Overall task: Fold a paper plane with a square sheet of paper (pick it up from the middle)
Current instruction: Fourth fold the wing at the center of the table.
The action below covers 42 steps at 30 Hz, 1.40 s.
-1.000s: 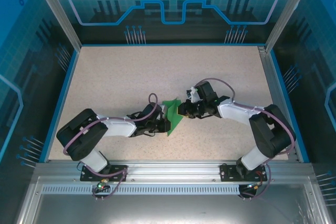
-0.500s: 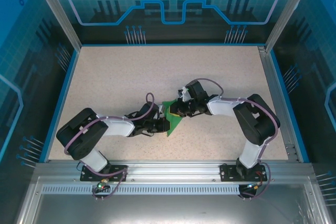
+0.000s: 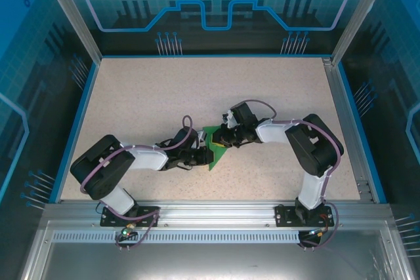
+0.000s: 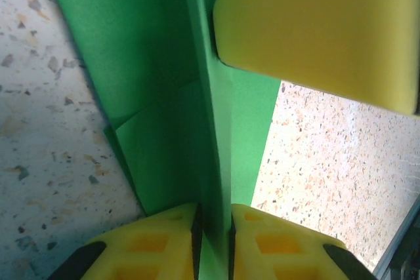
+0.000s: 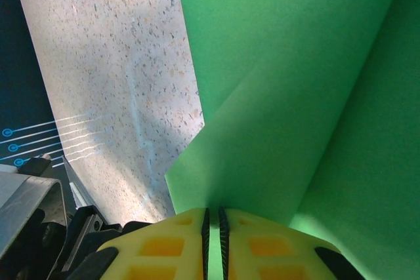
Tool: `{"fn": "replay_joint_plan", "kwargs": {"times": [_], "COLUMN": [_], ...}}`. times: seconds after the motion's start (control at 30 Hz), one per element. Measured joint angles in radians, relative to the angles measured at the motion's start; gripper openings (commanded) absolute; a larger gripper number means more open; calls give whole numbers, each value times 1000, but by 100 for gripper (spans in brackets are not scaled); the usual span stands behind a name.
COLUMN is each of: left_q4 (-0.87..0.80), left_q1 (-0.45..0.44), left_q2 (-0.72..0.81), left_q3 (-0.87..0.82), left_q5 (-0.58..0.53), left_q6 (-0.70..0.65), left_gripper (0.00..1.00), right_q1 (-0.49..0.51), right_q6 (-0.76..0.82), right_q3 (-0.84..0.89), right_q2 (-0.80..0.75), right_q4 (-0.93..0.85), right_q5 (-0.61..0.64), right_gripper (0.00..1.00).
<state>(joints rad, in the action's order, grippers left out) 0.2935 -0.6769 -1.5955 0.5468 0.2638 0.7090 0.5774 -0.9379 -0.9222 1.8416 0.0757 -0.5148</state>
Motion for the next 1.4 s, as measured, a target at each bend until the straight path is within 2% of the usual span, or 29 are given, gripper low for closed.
{"fn": "replay_joint_plan", "kwargs": {"times": [0.2,0.53,0.83,0.97,1.2,1.4], "left_q4": [-8,6,154,170,202,235], "left_q1": [0,0,54,72,95,100], "left_q2": [18,4,-19,-30,-42,-42], "left_q3": [-15,-17,-84,-85,-98,-114], "left_q5": [0,9,106,146,180,183], "left_q6": [0,26,89,105,142,180], "left_gripper": [21,5,5,5,5,5], "right_q1": [0,0,-23,-20,5,6], "right_q6": [-1,-1,22,29,29,21], "right_q3": [-5,-15,23,42,51,7], "right_q2": [0,-1,-116,-147,-134,-45], "right_q4": [-1,-17,-61,-58,-38,-7], "right_q5": [3,8,34,34,13,-18], "right_gripper": [15,17,18,18,18,18]}}
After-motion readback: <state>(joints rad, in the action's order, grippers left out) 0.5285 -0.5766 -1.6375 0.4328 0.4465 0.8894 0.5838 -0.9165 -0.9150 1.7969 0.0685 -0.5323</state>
